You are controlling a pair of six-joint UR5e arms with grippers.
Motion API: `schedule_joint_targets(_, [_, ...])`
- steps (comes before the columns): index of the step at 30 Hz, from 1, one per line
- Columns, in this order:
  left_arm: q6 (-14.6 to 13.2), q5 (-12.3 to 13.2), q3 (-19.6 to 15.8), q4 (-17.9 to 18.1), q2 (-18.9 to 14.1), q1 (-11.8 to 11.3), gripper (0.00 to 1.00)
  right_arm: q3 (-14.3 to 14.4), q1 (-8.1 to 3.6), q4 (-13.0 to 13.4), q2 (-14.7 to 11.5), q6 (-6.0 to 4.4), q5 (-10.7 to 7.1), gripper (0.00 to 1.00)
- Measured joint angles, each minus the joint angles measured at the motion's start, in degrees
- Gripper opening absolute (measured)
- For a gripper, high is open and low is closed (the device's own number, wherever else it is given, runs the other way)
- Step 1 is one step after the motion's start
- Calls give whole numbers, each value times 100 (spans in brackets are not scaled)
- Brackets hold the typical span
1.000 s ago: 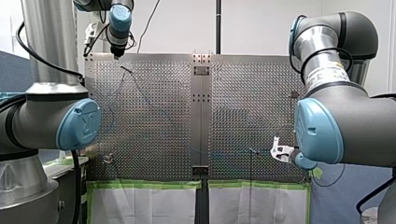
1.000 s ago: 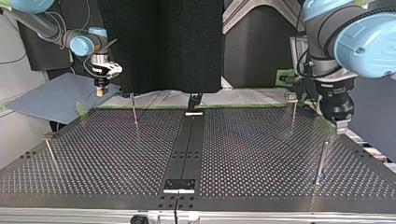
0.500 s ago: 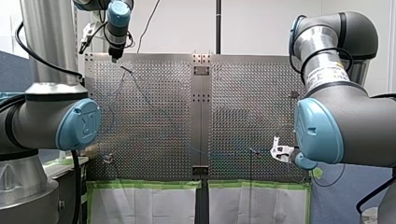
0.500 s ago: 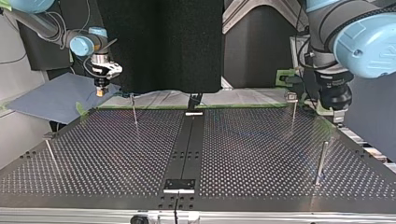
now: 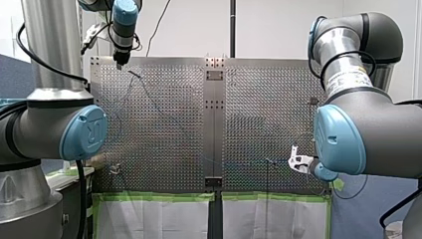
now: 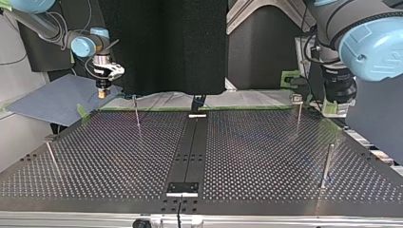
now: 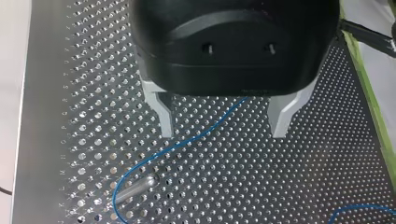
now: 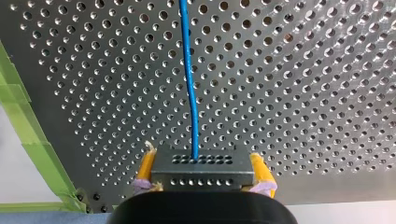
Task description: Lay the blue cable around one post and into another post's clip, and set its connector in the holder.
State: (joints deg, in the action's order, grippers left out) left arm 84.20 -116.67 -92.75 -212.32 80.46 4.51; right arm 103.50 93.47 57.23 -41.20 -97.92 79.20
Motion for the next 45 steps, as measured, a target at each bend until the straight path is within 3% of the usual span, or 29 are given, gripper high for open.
schedule_joint_targets(14, [17, -133, -3, -21, -29, 24, 98, 0, 0, 0, 0, 0, 0, 0])
schedule_joint_targets(45, [43, -141, 0, -20, -45, 66, 98, 0, 0, -9, 0, 0, 0, 0])
